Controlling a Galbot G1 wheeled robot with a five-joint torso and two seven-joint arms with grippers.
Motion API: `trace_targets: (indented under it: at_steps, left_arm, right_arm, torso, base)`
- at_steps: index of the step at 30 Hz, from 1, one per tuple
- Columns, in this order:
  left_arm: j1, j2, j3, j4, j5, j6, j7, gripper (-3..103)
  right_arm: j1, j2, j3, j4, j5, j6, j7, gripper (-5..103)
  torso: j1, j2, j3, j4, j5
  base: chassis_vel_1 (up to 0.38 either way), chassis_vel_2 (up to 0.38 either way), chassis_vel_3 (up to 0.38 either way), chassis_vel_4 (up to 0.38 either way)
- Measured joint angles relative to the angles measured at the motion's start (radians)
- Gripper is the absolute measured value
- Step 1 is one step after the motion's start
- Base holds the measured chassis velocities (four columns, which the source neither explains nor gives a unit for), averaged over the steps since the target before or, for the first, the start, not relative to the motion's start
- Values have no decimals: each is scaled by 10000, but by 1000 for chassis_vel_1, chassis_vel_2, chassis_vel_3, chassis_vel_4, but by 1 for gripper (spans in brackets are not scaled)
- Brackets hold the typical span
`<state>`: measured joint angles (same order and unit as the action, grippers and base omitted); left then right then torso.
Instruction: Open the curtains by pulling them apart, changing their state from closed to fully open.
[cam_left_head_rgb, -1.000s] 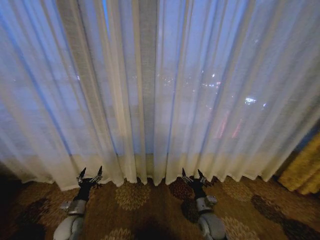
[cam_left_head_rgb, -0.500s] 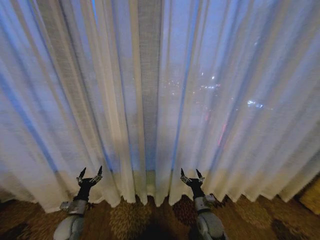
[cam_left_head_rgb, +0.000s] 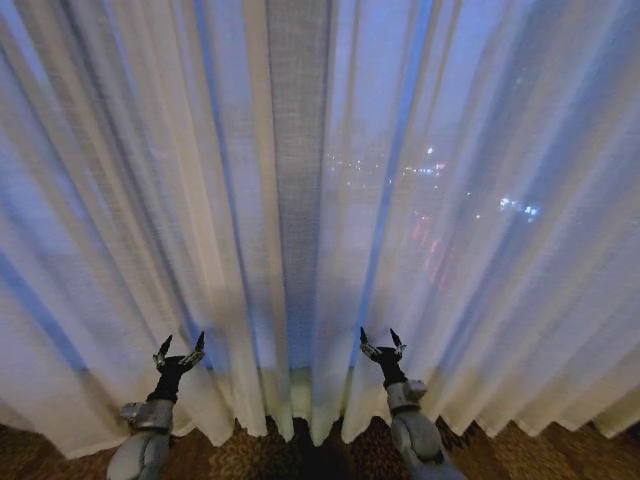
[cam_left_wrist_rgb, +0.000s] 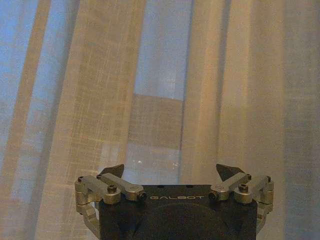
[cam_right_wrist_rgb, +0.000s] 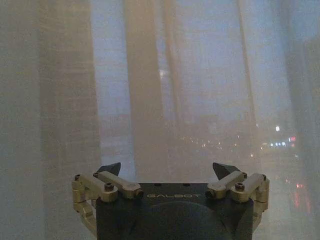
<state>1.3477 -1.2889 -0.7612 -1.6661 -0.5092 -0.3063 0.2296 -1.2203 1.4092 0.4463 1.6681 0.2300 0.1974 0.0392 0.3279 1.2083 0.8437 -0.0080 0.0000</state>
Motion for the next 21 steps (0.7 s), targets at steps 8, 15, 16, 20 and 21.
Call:
trace_targets:
  at_steps: [8,15,16,20,21]
  left_arm:
    - [0,0,2,0,0,0,1,100]
    - [-3,0,0,0,0,0,0,100]
    - [-3,0,1,0,0,0,0,100]
    - [-3,0,1,0,0,0,0,100]
    - [-3,0,1,0,0,0,0,100]
  right_arm:
    - [1463,279,-467,-1574,-250,4,178,100]
    - [2591,556,-518,-3166,-303,212,268,100]
    - [2699,558,-506,-3361,-322,270,269,100]
    - [2742,532,-491,-3509,-298,348,269,97]
    - [2742,532,-491,-3509,-298,348,269,97]
  torso:
    - [17,-8,8,0,0]
    - [20,-12,8,1,-2]
    - [16,-11,7,0,-1]
    - [15,-9,6,0,0]
    - [15,-9,6,0,0]
  base:
    - [16,-28,-28,18]
    - [0,0,0,0]
    - [0,0,0,0]
    - [0,0,0,0]
    - [0,0,0,0]
